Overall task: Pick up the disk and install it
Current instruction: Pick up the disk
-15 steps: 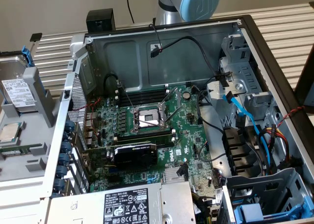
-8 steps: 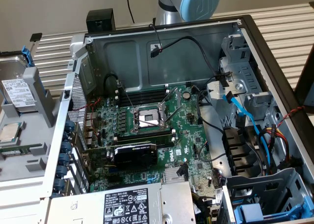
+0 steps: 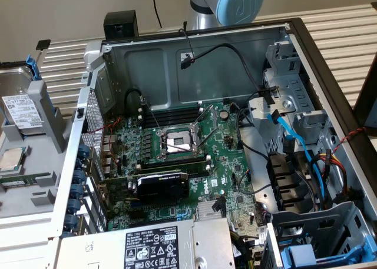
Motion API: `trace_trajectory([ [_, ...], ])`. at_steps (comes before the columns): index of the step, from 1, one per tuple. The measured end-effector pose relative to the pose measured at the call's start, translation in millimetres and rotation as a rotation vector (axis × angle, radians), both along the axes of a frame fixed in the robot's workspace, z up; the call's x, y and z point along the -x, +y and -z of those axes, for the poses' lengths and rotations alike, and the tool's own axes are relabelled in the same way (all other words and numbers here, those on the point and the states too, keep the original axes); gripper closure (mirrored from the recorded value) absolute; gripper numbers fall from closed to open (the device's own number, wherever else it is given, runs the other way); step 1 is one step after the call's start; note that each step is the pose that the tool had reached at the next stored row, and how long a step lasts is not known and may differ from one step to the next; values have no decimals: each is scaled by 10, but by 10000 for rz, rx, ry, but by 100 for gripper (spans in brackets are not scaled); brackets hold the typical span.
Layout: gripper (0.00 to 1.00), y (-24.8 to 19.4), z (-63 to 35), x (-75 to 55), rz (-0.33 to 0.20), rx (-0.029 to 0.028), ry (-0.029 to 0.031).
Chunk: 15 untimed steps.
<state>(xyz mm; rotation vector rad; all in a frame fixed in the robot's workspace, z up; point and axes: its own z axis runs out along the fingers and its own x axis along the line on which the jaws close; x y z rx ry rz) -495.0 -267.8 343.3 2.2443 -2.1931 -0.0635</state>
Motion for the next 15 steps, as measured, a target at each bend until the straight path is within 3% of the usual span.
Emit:
trace_trajectory([
  [6,26,0,100,0,81,-3,56],
  [15,26,0,262,0,72,-11,77],
])
